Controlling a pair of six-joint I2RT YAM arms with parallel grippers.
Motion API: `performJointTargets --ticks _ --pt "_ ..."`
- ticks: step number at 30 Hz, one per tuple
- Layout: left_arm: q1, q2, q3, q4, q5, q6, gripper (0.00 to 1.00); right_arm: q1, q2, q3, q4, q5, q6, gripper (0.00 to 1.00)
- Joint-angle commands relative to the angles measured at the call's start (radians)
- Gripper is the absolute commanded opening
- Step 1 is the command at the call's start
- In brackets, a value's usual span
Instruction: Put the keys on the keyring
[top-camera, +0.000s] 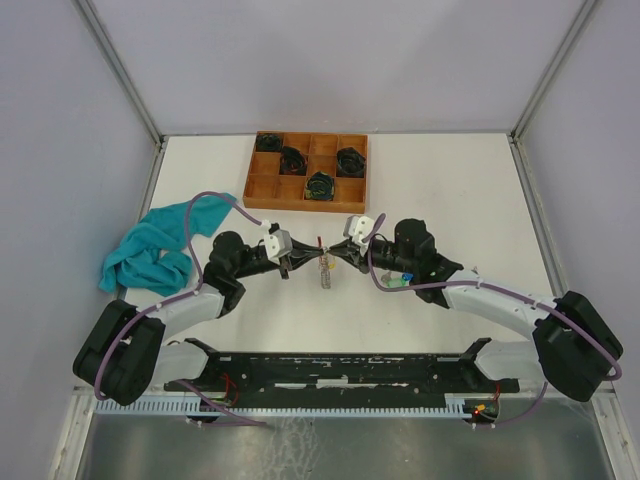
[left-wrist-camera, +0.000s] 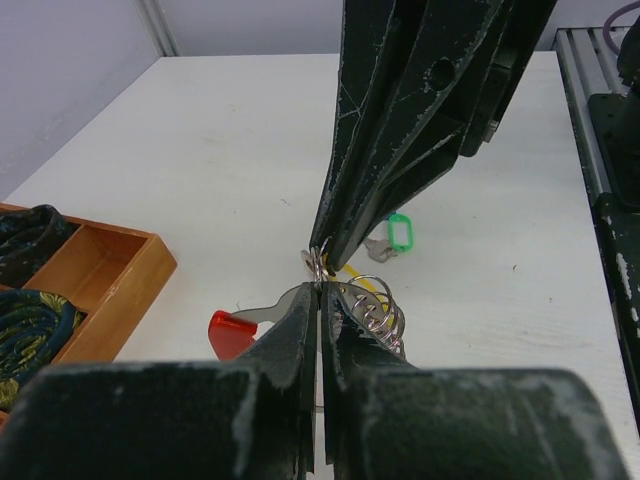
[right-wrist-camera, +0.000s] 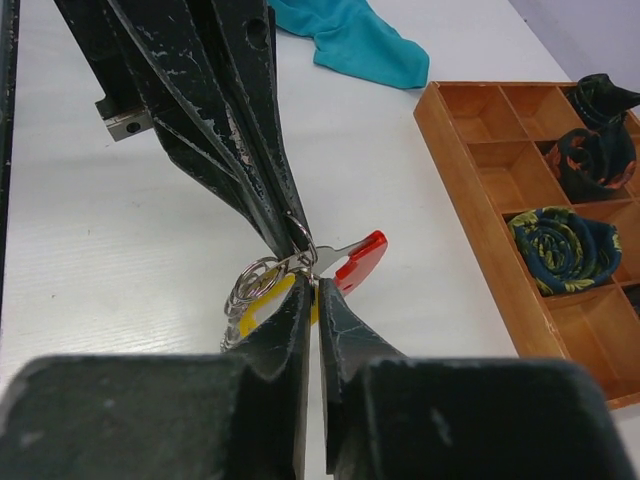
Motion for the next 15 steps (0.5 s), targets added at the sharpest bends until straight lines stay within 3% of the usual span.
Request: performJointTargets --ticks 1,3,15 --pt "-0.003 -0.01 -0.001 0.107 -0.013 -0.057 0.03 0.007 0.012 -0.004 0.059 0.017 -0.003 0.06" --pt "-0.004 -0.007 -0.005 0.127 -0.029 -0.076 0.03 0.005 0.013 -0.008 0.062 0.01 -0.015 0.01" --pt "-0.005 0.031 -0.015 0.266 -0.166 -0.271 0.03 0.039 0.001 -0.004 -0.043 0.066 -0.223 0.01"
